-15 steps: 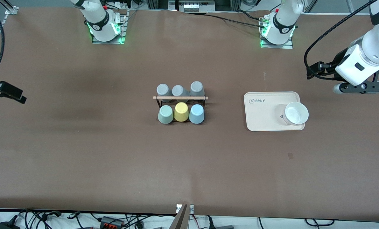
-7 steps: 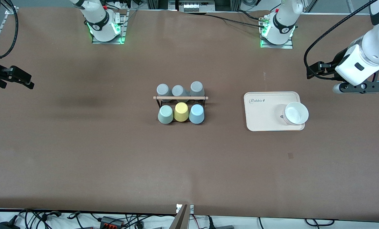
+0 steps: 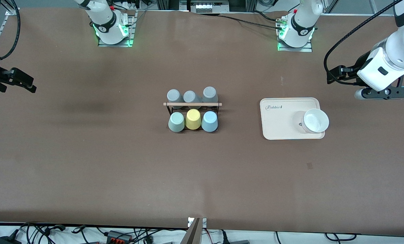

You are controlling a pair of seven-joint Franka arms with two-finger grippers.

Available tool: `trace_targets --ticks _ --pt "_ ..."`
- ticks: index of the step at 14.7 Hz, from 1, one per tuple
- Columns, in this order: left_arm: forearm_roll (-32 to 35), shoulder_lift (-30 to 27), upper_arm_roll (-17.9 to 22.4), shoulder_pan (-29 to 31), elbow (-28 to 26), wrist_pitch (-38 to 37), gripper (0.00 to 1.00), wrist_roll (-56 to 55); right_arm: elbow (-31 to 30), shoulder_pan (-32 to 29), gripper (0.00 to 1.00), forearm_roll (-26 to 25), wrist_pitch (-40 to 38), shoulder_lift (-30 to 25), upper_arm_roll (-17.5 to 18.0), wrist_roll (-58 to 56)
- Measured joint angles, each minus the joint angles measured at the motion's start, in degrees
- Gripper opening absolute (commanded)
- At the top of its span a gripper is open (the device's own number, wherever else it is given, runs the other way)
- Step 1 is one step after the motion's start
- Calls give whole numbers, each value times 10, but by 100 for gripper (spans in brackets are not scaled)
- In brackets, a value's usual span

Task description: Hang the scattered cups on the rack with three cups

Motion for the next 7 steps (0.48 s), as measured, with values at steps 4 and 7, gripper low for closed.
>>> trace_targets --ticks 4,7 --pt "0 0 0 0 0 0 100 0 0 0 100 0 0 -5 0 0" --pt "0 0 0 0 0 0 100 0 0 0 100 -1 0 -5 0 -1"
